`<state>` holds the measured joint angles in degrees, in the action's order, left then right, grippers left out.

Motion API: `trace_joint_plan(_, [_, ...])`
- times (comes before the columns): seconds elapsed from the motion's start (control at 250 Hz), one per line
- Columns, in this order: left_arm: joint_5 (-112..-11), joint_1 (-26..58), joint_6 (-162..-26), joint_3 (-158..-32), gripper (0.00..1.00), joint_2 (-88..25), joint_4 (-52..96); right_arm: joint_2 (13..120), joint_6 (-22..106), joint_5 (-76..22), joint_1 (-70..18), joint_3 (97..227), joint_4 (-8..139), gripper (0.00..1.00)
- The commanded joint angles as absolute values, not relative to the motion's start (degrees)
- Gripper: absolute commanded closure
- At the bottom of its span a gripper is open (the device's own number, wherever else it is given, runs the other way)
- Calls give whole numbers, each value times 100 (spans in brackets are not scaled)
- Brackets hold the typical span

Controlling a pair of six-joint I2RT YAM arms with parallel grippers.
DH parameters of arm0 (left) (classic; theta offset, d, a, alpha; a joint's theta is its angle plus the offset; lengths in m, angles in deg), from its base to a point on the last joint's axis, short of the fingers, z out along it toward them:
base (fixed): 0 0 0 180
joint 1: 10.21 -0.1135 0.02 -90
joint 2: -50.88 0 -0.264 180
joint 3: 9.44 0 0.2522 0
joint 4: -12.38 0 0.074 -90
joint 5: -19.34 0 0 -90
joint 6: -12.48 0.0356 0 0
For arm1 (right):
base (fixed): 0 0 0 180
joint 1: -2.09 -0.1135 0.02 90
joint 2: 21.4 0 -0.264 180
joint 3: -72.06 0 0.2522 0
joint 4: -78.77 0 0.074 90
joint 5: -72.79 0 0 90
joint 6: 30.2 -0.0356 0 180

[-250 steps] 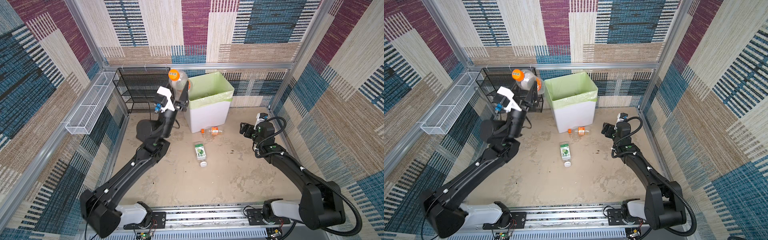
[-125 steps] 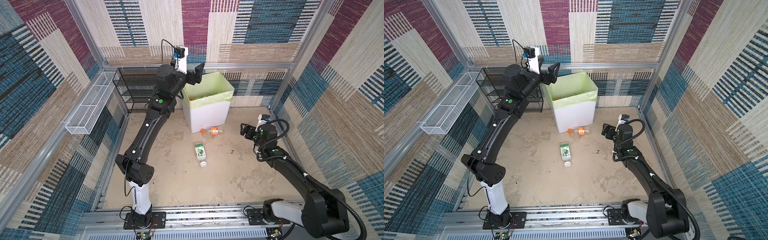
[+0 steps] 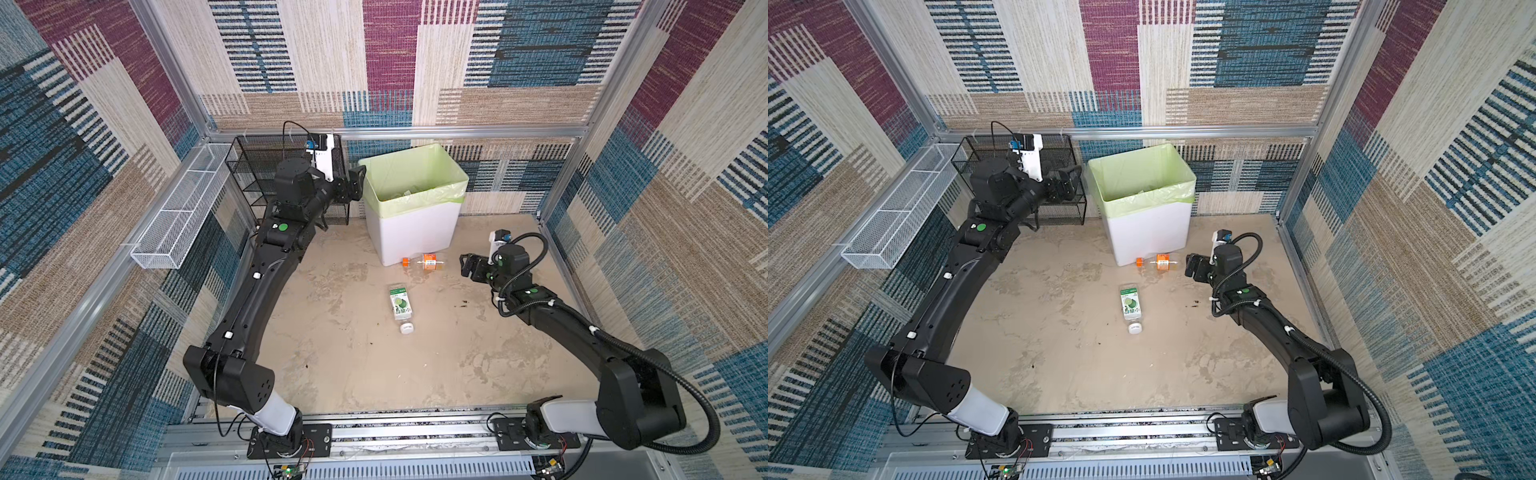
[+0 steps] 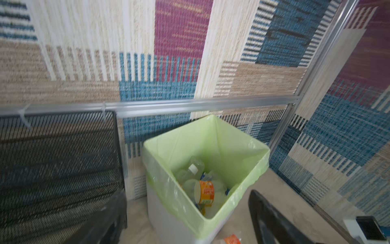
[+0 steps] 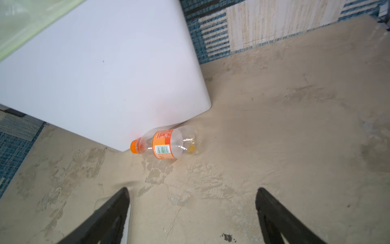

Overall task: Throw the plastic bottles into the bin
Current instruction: 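Withdraw the left gripper while the right gripper grasps the green-labelled lime bottle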

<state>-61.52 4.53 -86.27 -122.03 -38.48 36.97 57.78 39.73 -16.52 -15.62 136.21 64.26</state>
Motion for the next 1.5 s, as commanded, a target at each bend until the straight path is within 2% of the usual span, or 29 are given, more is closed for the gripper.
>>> trace_joint_plan(0.0, [-6065,241,-8881,-11450,9,-3463,4101,6140,4188,-1277,-2061,13941,6073,0])
trace_joint_plan(0.2, [-5879,-480,-8645,-10291,10,-2691,4696,7045,4498,-1049,-2969,14817,5254,1])
trace_joint_plan(0.388, [-5852,-754,-8577,-8967,10,-1990,3916,7859,4514,-878,-3675,15404,4677,1])
trace_joint_plan(0.632, [-5481,-878,-8758,-8873,10,-2074,3900,8508,4151,-1056,-4127,15749,4433,1])
trace_joint_plan(1.02, [-5274,-986,-8919,-8816,11,-2046,3834,8978,4058,-892,-4168,16004,4330,0])
trace_joint_plan(1.496, [-5115,-986,-8993,-8770,13,-2116,3806,8754,3906,-818,-4149,15817,4444,34])
